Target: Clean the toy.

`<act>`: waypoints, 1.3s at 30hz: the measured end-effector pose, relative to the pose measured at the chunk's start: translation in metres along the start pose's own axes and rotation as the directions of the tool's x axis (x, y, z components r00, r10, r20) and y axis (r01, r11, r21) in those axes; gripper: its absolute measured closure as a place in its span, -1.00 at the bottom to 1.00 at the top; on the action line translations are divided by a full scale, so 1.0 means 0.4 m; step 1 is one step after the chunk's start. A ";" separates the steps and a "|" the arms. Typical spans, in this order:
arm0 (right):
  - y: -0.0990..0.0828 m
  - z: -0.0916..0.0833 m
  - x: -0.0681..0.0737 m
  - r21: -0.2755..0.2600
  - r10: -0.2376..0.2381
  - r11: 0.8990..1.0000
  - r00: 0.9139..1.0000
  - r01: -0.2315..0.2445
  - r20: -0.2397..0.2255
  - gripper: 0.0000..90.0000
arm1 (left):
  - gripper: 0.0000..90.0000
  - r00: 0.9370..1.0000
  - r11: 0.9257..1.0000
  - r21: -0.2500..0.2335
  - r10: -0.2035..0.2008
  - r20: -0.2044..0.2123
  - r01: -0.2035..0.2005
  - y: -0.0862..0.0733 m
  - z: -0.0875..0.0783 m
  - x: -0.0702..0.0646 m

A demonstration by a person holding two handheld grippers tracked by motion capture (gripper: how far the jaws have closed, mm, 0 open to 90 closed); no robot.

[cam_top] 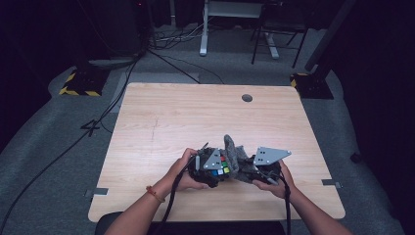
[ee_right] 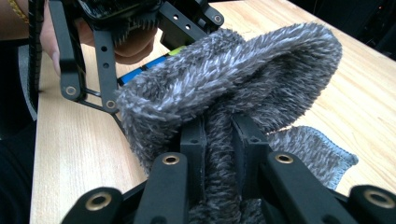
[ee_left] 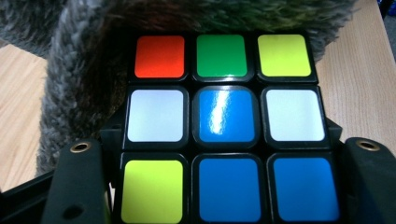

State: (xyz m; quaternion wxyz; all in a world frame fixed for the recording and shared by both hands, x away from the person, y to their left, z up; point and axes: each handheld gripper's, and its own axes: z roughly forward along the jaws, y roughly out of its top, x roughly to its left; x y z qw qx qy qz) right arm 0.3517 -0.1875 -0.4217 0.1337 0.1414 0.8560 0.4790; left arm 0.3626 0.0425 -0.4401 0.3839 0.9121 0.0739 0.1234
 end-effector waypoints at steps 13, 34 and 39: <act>0.013 0.004 0.025 -0.015 -0.029 0.999 0.999 0.028 -0.028 0.71 | -0.26 1.000 1.000 0.023 0.009 0.026 -0.009 0.002 0.021 -0.012; -0.035 0.029 -0.039 0.090 0.060 0.994 0.998 -0.060 0.000 0.70 | -0.25 1.000 0.997 -0.078 0.002 -0.027 -0.004 0.013 -0.049 0.001; -0.036 0.025 -0.042 0.058 0.089 0.994 0.996 -0.088 -0.028 0.71 | -0.25 0.999 0.996 -0.085 0.006 -0.031 -0.009 0.017 -0.048 -0.002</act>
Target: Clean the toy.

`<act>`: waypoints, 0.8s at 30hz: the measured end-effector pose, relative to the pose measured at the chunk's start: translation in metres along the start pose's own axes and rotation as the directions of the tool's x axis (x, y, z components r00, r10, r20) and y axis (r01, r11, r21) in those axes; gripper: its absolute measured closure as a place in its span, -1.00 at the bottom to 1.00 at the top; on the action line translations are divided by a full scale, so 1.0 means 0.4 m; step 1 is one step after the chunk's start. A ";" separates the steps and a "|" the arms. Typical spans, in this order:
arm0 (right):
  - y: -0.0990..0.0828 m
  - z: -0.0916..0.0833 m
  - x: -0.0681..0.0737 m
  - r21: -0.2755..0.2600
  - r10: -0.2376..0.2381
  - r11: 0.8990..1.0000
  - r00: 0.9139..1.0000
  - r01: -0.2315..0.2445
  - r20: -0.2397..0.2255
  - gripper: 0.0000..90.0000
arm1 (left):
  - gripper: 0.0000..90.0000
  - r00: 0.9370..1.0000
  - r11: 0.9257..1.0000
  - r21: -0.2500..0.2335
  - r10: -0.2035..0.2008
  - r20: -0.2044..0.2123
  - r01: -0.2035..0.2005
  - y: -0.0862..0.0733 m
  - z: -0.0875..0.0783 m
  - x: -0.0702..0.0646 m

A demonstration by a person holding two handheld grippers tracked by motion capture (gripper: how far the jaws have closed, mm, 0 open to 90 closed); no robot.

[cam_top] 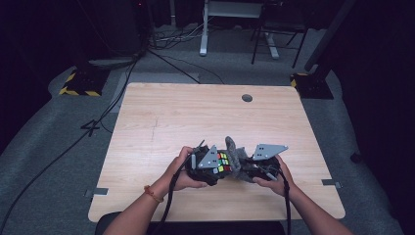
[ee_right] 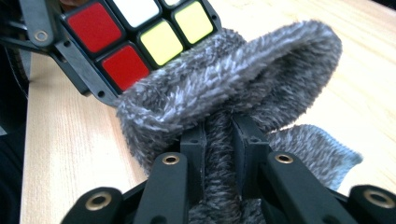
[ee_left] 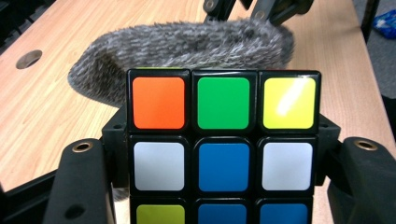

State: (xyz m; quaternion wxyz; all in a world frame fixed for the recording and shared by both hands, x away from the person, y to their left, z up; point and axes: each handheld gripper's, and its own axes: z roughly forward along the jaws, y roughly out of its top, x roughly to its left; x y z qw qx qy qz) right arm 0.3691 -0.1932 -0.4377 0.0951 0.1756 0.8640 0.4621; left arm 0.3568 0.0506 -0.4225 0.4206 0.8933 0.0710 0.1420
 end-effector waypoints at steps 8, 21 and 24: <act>0.007 -0.017 0.005 -0.044 0.002 0.999 1.000 -0.003 -0.006 0.71 | -0.26 1.000 1.000 -0.025 -0.006 0.007 0.006 0.000 -0.008 0.002; 0.027 -0.046 0.022 -0.108 -0.019 0.994 1.000 0.017 -0.017 0.71 | -0.27 1.000 0.999 0.034 0.020 0.000 -0.020 -0.003 0.011 -0.007; 0.035 -0.044 0.038 -0.108 -0.047 0.993 0.999 0.045 -0.020 0.71 | -0.26 0.999 0.998 0.051 0.038 0.002 -0.038 0.002 0.023 -0.016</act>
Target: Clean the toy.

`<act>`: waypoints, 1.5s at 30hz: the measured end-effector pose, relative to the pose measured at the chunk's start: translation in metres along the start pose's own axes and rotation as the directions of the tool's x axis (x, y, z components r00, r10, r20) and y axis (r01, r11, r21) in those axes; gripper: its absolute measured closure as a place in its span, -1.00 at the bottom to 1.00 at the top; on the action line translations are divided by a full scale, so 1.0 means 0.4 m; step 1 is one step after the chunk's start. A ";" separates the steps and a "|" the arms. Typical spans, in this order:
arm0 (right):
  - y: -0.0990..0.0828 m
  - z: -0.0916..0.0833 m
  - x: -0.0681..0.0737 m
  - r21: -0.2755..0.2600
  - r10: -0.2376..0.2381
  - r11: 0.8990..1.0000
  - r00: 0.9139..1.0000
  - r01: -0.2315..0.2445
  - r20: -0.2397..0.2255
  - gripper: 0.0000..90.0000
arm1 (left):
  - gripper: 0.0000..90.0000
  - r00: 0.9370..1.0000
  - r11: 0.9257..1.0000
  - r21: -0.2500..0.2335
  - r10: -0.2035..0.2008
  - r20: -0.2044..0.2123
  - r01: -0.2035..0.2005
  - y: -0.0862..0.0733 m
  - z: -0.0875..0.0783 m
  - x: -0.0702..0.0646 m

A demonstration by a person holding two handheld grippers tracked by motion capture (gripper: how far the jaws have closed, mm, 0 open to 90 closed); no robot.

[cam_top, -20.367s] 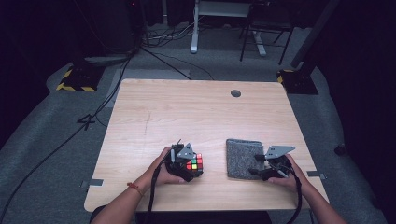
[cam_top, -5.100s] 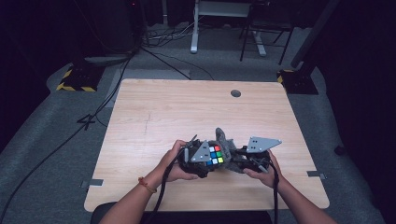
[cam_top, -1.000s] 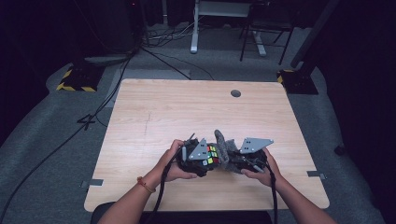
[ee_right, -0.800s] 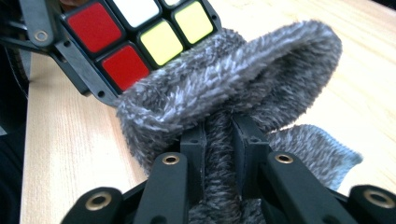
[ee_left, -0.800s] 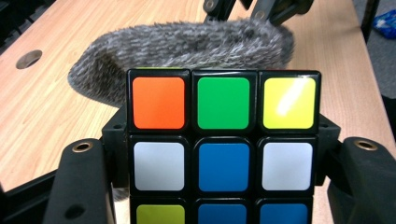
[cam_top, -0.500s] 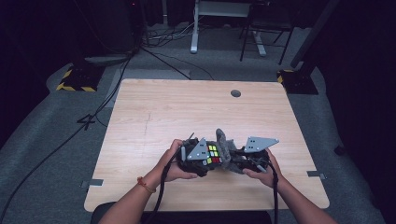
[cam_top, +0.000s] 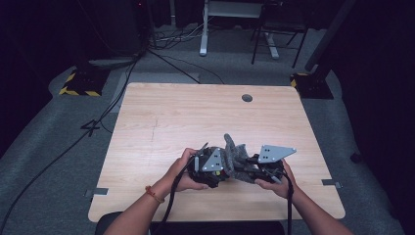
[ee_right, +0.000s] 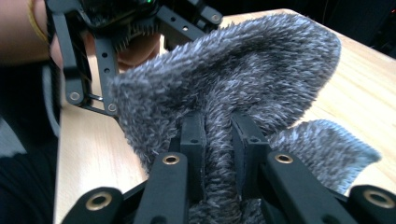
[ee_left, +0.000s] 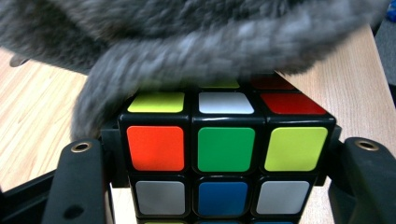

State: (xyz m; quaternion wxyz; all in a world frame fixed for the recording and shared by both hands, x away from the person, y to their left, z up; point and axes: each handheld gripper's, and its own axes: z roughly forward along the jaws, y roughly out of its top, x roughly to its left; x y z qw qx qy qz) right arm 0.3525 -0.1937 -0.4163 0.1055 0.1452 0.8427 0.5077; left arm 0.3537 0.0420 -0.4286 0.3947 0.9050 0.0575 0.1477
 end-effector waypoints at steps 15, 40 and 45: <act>-0.030 0.020 -0.033 0.068 0.020 0.997 0.998 -0.025 0.060 0.70 | -0.26 0.999 0.997 -0.068 -0.041 -0.015 0.040 -0.002 -0.037 0.019; 0.007 -0.010 -0.001 0.003 -0.009 1.000 0.999 0.009 0.040 0.70 | -0.26 1.000 1.000 -0.019 0.001 -0.004 -0.001 0.009 -0.002 0.004; -0.015 -0.015 -0.035 0.027 0.031 0.999 0.995 -0.034 0.092 0.70 | -0.26 0.999 0.993 -0.113 -0.035 -0.003 0.034 0.006 -0.043 0.019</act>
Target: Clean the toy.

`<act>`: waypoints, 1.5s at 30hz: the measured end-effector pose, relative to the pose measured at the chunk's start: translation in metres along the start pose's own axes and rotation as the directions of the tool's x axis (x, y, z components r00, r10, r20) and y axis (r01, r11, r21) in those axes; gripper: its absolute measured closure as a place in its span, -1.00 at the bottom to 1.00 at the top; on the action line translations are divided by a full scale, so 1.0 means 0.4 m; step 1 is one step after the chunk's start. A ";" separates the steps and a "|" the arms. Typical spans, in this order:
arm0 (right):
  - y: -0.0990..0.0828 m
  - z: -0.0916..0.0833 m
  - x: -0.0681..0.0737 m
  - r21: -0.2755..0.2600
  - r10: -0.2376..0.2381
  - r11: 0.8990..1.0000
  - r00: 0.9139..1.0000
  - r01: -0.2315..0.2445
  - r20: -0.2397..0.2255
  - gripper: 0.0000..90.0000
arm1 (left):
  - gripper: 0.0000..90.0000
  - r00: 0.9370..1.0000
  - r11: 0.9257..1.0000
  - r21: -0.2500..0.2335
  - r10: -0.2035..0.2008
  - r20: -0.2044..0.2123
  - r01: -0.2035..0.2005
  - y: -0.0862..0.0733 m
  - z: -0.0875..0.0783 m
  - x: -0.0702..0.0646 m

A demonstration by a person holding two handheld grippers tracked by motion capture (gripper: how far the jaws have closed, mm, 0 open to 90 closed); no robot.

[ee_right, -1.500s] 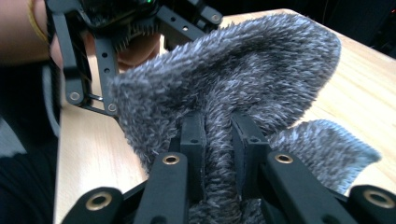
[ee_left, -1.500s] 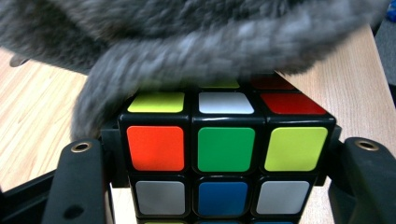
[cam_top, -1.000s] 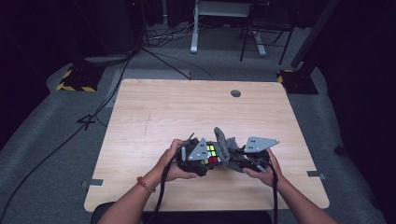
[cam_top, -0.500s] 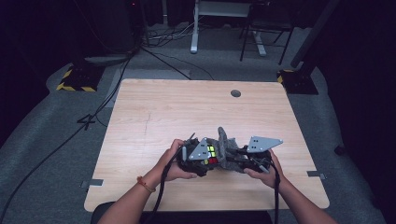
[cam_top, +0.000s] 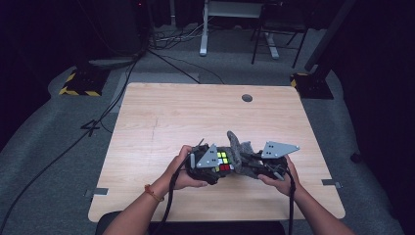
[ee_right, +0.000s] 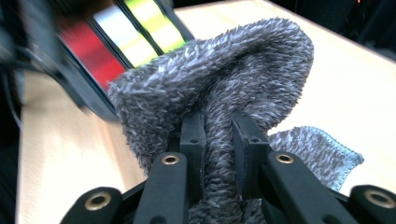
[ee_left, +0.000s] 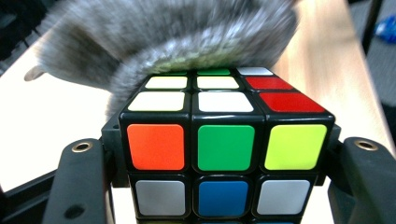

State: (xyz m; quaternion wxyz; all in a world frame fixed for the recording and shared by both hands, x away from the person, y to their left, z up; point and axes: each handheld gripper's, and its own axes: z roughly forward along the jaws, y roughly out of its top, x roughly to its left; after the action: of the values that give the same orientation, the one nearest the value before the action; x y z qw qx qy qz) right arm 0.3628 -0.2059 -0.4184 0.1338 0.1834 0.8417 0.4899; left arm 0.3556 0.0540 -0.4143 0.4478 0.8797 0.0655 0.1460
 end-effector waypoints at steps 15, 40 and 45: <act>-0.007 0.009 0.011 -0.033 0.025 0.999 0.996 -0.028 -0.086 0.71 | -0.27 0.999 0.999 -0.039 -0.001 0.054 0.003 0.000 0.013 -0.009; 0.016 -0.002 0.038 -0.068 -0.037 0.997 0.998 0.033 -0.054 0.71 | -0.26 0.999 0.996 0.089 0.029 0.027 -0.031 0.001 0.046 -0.009; 0.009 0.004 0.032 -0.055 -0.025 0.998 0.998 0.022 -0.057 0.70 | -0.26 1.000 1.000 0.028 0.007 0.029 -0.007 0.007 0.020 0.000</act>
State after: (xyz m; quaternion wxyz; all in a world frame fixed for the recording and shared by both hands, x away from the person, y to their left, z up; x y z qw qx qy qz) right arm 0.3528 -0.1974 -0.4166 0.1200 0.1556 0.8336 0.5162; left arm 0.3580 0.0463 -0.4164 0.4357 0.8882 0.0581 0.1340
